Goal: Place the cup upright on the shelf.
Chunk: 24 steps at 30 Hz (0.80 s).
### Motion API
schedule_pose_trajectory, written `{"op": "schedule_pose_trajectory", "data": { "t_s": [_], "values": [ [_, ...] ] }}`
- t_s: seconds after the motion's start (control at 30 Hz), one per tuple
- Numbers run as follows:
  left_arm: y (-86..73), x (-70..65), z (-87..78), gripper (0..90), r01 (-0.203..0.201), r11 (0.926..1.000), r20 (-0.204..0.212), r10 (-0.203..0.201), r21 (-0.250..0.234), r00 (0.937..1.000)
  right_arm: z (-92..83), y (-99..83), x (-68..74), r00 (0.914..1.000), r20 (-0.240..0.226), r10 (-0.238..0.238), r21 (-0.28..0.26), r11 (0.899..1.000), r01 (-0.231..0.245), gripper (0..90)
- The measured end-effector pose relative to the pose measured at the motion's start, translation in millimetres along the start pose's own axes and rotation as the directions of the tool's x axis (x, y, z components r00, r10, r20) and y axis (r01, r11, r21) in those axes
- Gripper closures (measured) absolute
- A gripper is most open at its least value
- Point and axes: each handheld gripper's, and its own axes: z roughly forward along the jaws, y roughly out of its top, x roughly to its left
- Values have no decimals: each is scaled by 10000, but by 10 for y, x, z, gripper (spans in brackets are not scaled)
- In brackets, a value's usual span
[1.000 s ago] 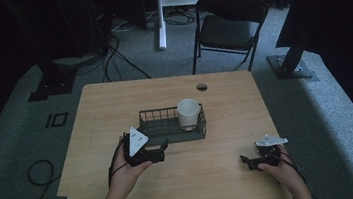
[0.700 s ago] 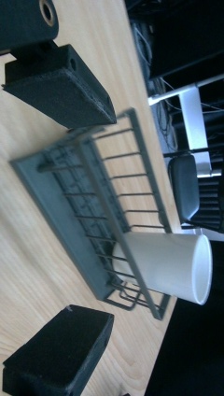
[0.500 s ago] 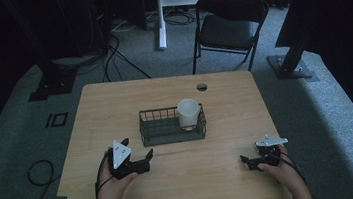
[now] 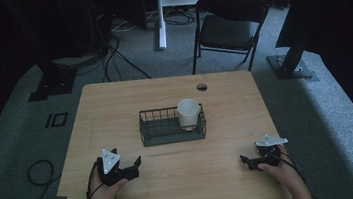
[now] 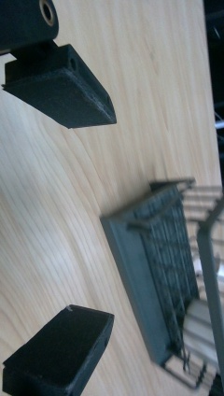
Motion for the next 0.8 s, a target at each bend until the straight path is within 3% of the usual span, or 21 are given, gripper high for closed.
{"op": "schedule_pose_trajectory", "data": {
  "t_s": [0.27,0.43,0.8],
  "values": [
    [-119,257,-23,66,549,9951,-1067,-460,825,9932,0,0,0,10000,-1,0,2,10000,0,120],
    [-183,389,-31,66,814,9897,-1413,-644,1181,9879,0,0,0,10000,0,2,2,10000,-2,120],
    [-313,603,-64,66,975,9754,-2253,-516,1979,9729,0,0,0,10000,-2,6,0,10000,-6,120]
  ]
}}
